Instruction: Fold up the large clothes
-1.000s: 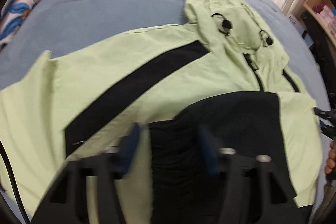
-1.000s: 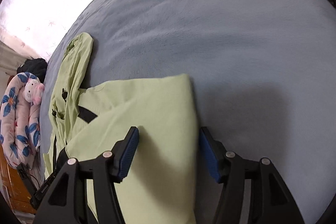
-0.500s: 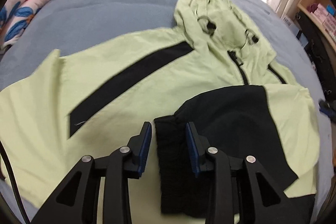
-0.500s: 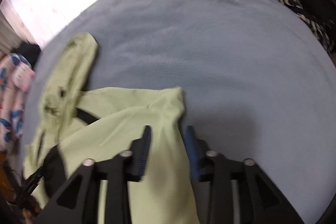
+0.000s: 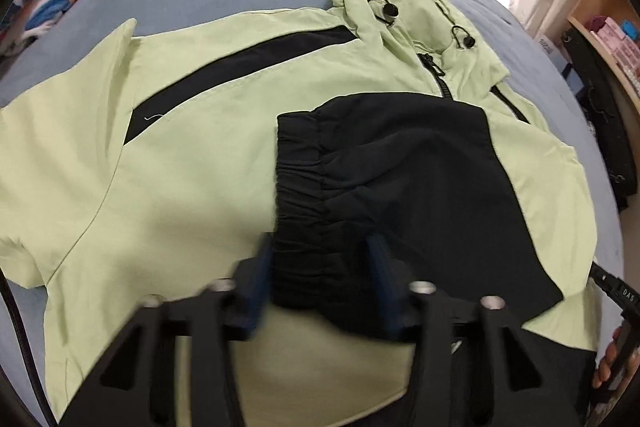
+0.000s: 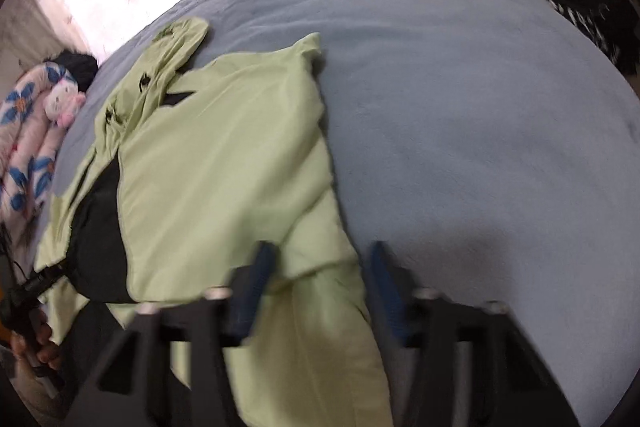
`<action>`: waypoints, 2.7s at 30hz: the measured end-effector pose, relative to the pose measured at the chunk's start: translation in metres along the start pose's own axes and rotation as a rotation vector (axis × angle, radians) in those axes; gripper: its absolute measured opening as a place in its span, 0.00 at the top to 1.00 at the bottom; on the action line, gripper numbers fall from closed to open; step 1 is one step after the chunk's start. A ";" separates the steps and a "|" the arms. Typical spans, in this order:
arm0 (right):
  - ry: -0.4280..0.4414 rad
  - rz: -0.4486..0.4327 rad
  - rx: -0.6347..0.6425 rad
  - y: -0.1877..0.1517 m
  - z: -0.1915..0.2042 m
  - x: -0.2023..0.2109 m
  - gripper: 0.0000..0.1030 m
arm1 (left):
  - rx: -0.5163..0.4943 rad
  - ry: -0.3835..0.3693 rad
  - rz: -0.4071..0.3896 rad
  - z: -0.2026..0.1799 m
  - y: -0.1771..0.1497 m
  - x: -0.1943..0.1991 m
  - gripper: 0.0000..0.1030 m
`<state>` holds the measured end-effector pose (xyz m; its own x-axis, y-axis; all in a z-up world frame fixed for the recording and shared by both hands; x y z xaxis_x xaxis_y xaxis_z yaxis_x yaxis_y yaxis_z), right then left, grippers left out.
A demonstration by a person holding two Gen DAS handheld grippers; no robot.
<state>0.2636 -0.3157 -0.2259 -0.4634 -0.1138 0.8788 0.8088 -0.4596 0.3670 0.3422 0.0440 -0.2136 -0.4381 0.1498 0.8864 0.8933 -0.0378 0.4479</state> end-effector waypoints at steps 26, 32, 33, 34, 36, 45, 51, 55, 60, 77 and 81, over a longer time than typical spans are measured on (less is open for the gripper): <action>-0.026 -0.185 0.221 -0.002 0.118 0.052 0.44 | -0.046 -0.031 -0.179 -0.050 0.023 0.053 0.57; 0.079 -0.045 0.303 -0.024 0.175 -0.021 0.44 | 0.021 -0.020 -0.061 -0.065 0.002 -0.014 0.57; 0.060 -0.028 0.304 -0.022 0.172 -0.032 0.44 | 0.009 -0.006 -0.085 -0.065 0.001 -0.017 0.57; 0.027 -0.031 0.297 -0.017 0.164 -0.039 0.44 | -0.014 0.014 -0.108 -0.065 0.001 -0.017 0.57; -0.025 -0.066 0.266 -0.004 0.144 -0.043 0.44 | -0.049 0.031 -0.110 -0.065 0.003 -0.019 0.57; -0.212 -0.161 -0.042 0.034 -0.005 -0.008 0.46 | -0.123 0.033 -0.119 -0.060 0.004 -0.016 0.57; -0.183 -0.172 -0.036 0.020 0.002 0.001 0.46 | -0.134 0.055 -0.103 -0.062 0.001 -0.013 0.55; -0.170 -0.187 -0.025 0.010 0.014 0.016 0.46 | -0.135 0.064 -0.097 -0.062 -0.001 -0.007 0.55; -0.185 -0.207 -0.030 -0.005 0.026 0.040 0.46 | -0.137 0.084 -0.088 -0.064 -0.006 0.006 0.54; -0.073 -0.161 0.063 -0.107 0.109 0.123 0.45 | -0.077 0.087 -0.126 -0.035 -0.091 0.150 0.45; -0.062 -0.162 0.123 -0.134 0.137 0.138 0.45 | -0.066 0.096 -0.151 -0.013 -0.110 0.179 0.45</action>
<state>0.1409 -0.1490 -0.1115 -0.5710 0.0090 0.8209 0.7654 -0.3557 0.5363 0.1636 0.0619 -0.1024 -0.5775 0.0634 0.8139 0.8093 -0.0870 0.5809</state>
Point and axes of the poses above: each gripper's, at about its wrist camera, not at the fingertips, and x roughly against the way its jaws point, z to its left, y to its top, the point moved 8 cm from there along -x, roughly the way its jaws point, and after that the axes turned 8 degrees about -x, right-handed, at the moved point
